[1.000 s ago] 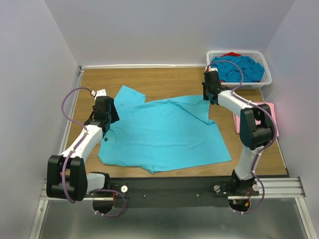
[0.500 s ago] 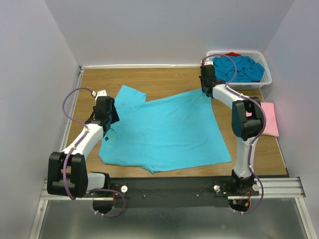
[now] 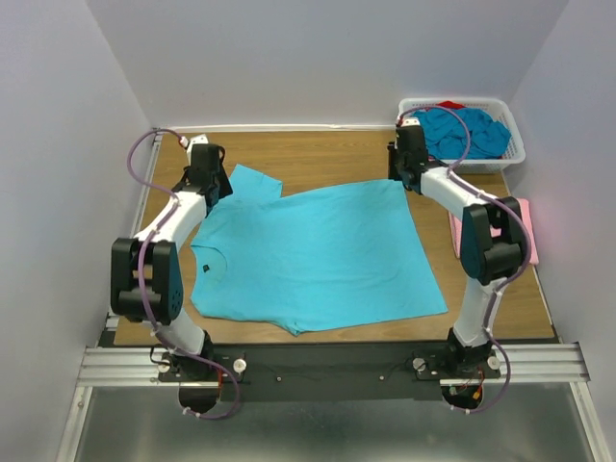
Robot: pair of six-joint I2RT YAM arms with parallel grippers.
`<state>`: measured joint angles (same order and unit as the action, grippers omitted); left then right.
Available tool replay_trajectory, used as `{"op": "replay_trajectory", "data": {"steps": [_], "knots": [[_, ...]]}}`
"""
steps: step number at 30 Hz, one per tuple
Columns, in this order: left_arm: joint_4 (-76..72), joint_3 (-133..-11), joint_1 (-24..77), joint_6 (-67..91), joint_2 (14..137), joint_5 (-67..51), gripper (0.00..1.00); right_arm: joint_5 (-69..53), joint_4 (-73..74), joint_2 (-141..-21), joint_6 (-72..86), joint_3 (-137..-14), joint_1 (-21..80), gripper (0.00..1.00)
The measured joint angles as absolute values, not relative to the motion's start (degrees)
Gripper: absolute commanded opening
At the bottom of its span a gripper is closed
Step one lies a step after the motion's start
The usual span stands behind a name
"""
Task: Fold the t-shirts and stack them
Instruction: Flatten the tshirt out
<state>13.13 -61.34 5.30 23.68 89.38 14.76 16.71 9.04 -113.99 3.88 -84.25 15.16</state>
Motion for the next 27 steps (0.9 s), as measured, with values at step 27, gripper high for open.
{"op": "replay_trajectory", "data": {"steps": [27], "knots": [[23.3, -89.6, 3.6, 23.4, 122.1, 11.9, 0.46, -5.1, 8.2, -107.1, 19.7, -66.1, 14.8, 0.5]]}}
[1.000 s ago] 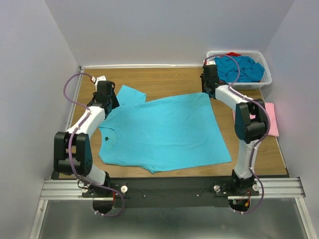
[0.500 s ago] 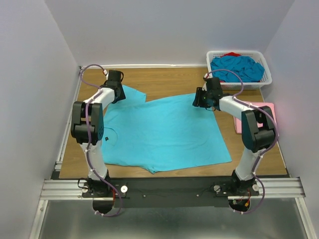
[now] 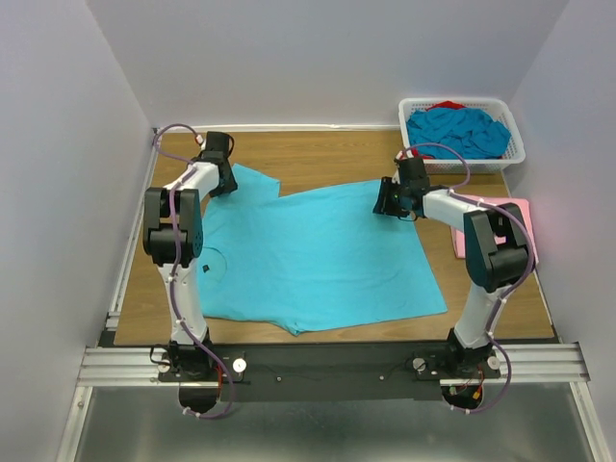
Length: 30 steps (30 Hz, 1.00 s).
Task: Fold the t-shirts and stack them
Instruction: Flatten the tshirt out
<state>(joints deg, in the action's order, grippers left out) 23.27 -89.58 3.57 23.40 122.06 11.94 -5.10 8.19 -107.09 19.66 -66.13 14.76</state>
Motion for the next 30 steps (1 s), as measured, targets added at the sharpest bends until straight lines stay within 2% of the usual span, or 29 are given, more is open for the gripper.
{"op": "replay_trajectory", "data": {"steps": [9, 12, 15, 20, 23, 30], "knots": [[24.0, -92.6, 1.0, 23.4, 124.1, 11.9, 0.46, -5.1, 7.2, -108.3, 22.1, -65.4, 12.8, 0.49], [24.5, -93.6, 0.9, 23.4, 124.6, 11.9, 0.5, -5.1, 6.9, -108.3, 22.5, -65.3, 12.7, 0.49], [25.1, -94.4, 0.9, 23.5, 124.9, 11.6, 0.57, -5.0, 6.8, -108.3, 22.5, -65.2, 12.6, 0.5], [25.1, -93.8, 0.9, 23.5, 123.8, 11.3, 0.63, -5.2, 7.2, -108.0, 21.6, -65.2, 12.6, 0.5], [24.4, -91.5, 0.9, 23.4, 120.2, 11.4, 0.63, -5.2, 8.7, -107.4, 20.7, -65.3, 12.5, 0.5], [21.0, -78.3, 0.8, 23.5, 100.0, 15.1, 0.63, -5.3, 11.2, -104.4, 18.9, -65.5, 12.3, 0.47]]}}
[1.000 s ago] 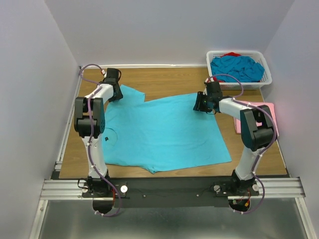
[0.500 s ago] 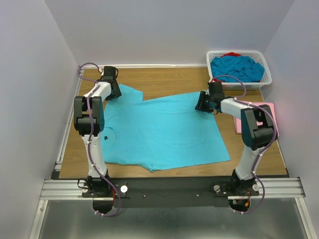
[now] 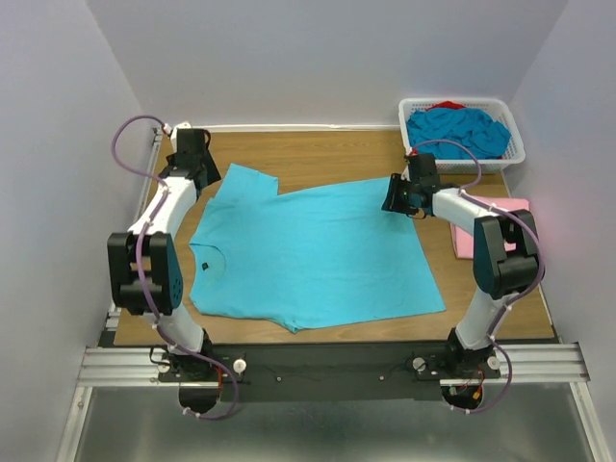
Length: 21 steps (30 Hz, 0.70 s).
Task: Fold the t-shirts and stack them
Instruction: Flatten the tshirt out
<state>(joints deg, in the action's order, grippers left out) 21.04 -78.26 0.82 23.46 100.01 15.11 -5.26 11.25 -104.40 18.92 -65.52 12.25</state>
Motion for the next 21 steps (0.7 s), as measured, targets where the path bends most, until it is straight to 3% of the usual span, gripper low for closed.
{"op": "replay_trajectory", "data": {"steps": [11, 21], "knots": [[19.2, -52.7, 0.8, 23.8, 87.5, 15.8, 0.62, -6.7, 13.0, -102.5, 18.4, -64.9, 12.3, 0.47], [16.5, -48.9, 0.8, 25.3, 85.8, 14.3, 0.62, -6.8, 14.0, -99.2, 19.0, -59.9, 12.3, 0.47]]}}
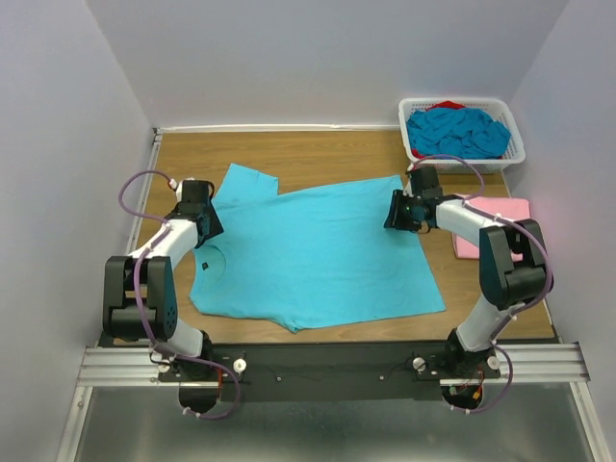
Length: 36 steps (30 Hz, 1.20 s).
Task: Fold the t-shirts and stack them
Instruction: Flatten the tshirt out
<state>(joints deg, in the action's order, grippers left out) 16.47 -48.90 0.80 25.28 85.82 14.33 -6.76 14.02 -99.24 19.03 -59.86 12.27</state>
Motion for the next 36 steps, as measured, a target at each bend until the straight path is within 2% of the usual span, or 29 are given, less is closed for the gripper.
{"op": "replay_trajectory", "data": {"steps": [9, 17, 22, 29, 33, 36], "knots": [[16.1, -45.6, 0.8, 26.2, 87.7, 12.1, 0.62, -4.6, 16.1, -92.8, 21.6, -49.9, 12.3, 0.47], [15.9, -47.0, 0.8, 26.2, 89.2, 11.6, 0.6, -3.9, 18.0, -92.5, 22.3, -50.1, 12.3, 0.47], [16.9, -56.9, 0.8, 26.2, 98.3, 11.5, 0.6, -3.7, 19.0, -100.0, 22.4, -58.8, 12.3, 0.47], [20.2, -81.4, 0.8, 26.2, 114.7, 11.5, 0.61, -1.9, 19.0, -111.0, 20.8, -73.2, 12.3, 0.48], [20.6, -87.8, 0.8, 26.0, 115.3, 12.1, 0.64, -1.8, 19.2, -110.7, 18.0, -74.6, 12.8, 0.49], [20.2, -86.0, 0.8, 26.0, 110.0, 13.1, 0.65, -1.6, 19.7, -107.0, 14.2, -74.1, 16.6, 0.49]]}}
